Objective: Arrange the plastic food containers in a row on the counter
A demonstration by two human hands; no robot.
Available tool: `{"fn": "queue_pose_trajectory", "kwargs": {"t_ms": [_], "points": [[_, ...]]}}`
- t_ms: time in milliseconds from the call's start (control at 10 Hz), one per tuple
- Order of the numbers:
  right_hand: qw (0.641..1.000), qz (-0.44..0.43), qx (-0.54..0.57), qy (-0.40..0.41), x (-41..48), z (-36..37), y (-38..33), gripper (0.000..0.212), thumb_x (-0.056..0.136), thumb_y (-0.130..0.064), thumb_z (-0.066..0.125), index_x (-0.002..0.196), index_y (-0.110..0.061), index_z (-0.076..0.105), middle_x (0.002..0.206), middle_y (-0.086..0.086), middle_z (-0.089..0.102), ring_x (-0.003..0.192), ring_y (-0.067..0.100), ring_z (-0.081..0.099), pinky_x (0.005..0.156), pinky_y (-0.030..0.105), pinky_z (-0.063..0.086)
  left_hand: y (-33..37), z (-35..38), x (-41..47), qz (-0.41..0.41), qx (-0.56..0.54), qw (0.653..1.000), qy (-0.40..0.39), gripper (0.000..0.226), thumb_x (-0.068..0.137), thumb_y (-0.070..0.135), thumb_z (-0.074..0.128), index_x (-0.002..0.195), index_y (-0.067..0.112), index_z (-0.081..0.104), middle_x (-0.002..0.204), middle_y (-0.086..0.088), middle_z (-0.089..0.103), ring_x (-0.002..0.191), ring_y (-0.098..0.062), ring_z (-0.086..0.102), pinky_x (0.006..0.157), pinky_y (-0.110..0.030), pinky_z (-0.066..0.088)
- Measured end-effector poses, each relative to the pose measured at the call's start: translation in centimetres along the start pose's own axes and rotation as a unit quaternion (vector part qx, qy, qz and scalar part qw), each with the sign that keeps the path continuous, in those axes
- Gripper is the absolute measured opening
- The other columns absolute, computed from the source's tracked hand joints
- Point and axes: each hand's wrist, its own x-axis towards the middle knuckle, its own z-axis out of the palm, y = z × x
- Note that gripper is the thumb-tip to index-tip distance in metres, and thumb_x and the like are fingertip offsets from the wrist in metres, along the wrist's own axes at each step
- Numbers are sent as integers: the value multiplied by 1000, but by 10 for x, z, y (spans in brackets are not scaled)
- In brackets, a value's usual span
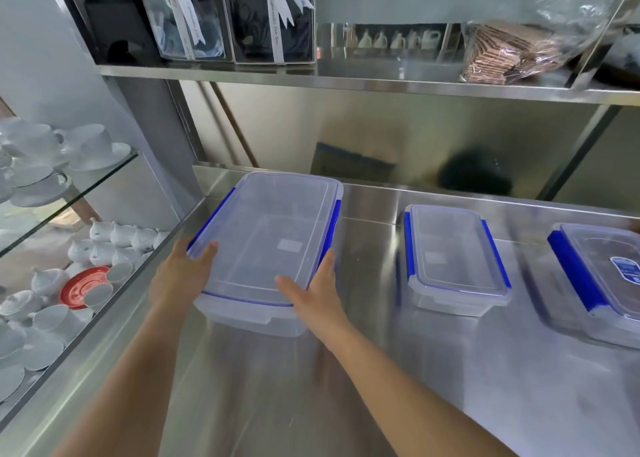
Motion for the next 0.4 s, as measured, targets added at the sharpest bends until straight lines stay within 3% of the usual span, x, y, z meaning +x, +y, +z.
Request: {"fn": "queue_pose_trajectory", "kwargs": {"t_ms": [200,300,400], "points": [[999,13,-18,-33,7,-2,-4,108,70,-53,69,148,-27,-1,154,-1,25,138,22,33,111,47,34,-7,0,5,-11,10,1000,8,64,79,64,42,131,27,38,125,-22,55,104,-45,56,88,-57,50],[999,-11,-31,-3,6,-17,-13,95,71,-58,67,144,-31,13,146,-9,35,130,16,42,107,44,40,-8,1,7,-9,13,1000,-9,67,81,62,43,135,24,35,132,-23,50,115,-45,50,97,-57,44],[998,-30,-47,36,-2,-45,-29,78,77,-53,64,140,-31,25,118,-18,34,98,-3,44,81,19,43,3,-8,1,1,50,998,21,73,84,60,42,142,17,31,146,-25,33,133,-45,30,109,-57,28]]}}
